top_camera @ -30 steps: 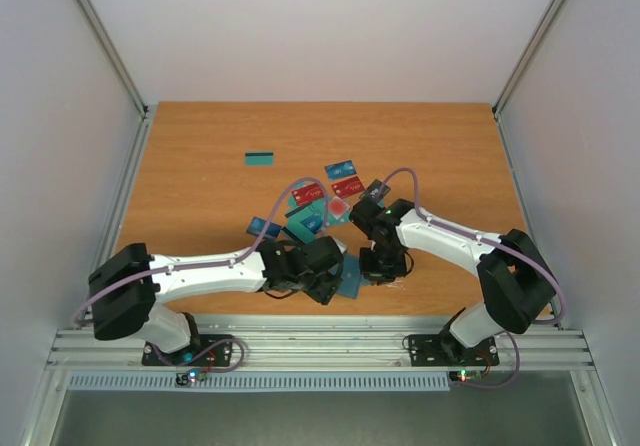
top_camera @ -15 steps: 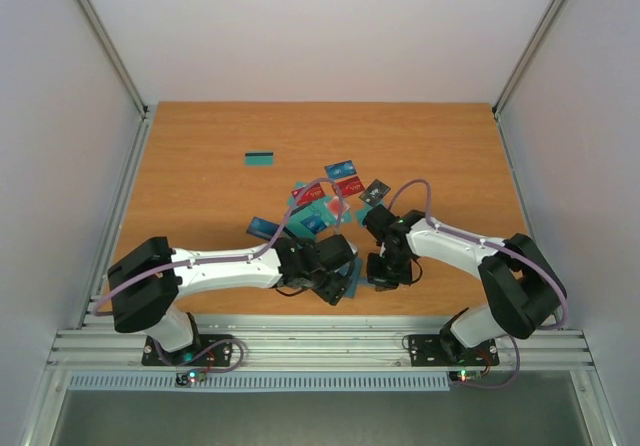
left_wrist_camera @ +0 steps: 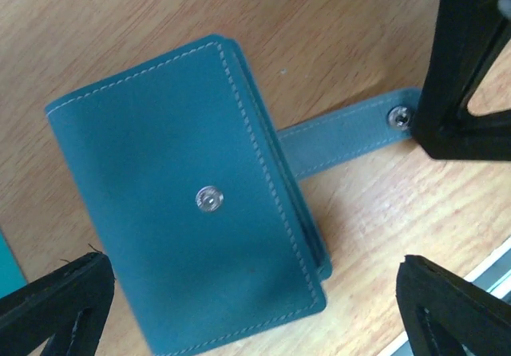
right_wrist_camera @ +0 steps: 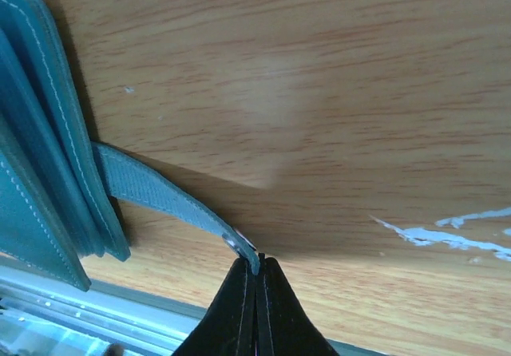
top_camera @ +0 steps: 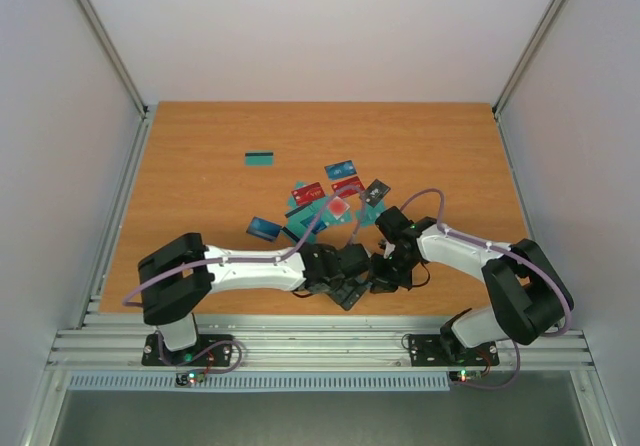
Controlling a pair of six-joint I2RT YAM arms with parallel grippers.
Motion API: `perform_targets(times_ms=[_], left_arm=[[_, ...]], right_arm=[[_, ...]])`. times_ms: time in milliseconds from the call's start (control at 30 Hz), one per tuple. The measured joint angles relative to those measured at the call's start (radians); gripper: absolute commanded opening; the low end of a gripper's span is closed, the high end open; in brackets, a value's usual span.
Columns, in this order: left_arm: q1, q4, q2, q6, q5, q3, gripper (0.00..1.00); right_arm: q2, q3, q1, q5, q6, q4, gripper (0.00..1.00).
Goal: Put the credit cards into the card holder
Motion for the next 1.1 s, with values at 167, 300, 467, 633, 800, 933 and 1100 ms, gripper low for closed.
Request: perform_targets(times_ms=[167, 300, 467, 633, 800, 933, 1100], left_arm=[[-0.021, -0.024, 0.060, 0.004, -0.079, 0.047, 0.98], [-0.024, -0.054, 0.076, 0.004, -0.144, 0.056, 0.98], [-0.024, -0.078, 0.094, 0.000, -0.203, 0.057, 0.98], [-0.024, -0.093, 0.101, -0.003, -0.236, 0.057, 0.98], [-0.024, -0.100, 0.100, -0.005, -0.258, 0.057, 0.98], [-0.024, -0.110, 0.087, -0.008, -0.277, 0.057, 0.98], [-0.025, -0.129, 0.061, -0.011, -0.300, 0.067, 0.98]], right_arm=[[0.000, -0.003, -0.003, -0.027, 0.000, 0.011, 0.01], [0.000, -0.007, -0.009, -0.043, 0.000, 0.013, 0.01], [0.000, -0.012, -0.017, -0.055, -0.002, 0.016, 0.01], [0.008, -0.012, -0.021, -0.066, -0.010, 0.023, 0.01], [0.024, -0.012, -0.026, -0.072, -0.021, 0.029, 0.01], [0.034, -0.012, -0.028, -0.074, -0.028, 0.031, 0.01], [0.042, -0.011, -0.030, -0.077, -0.035, 0.031, 0.01]])
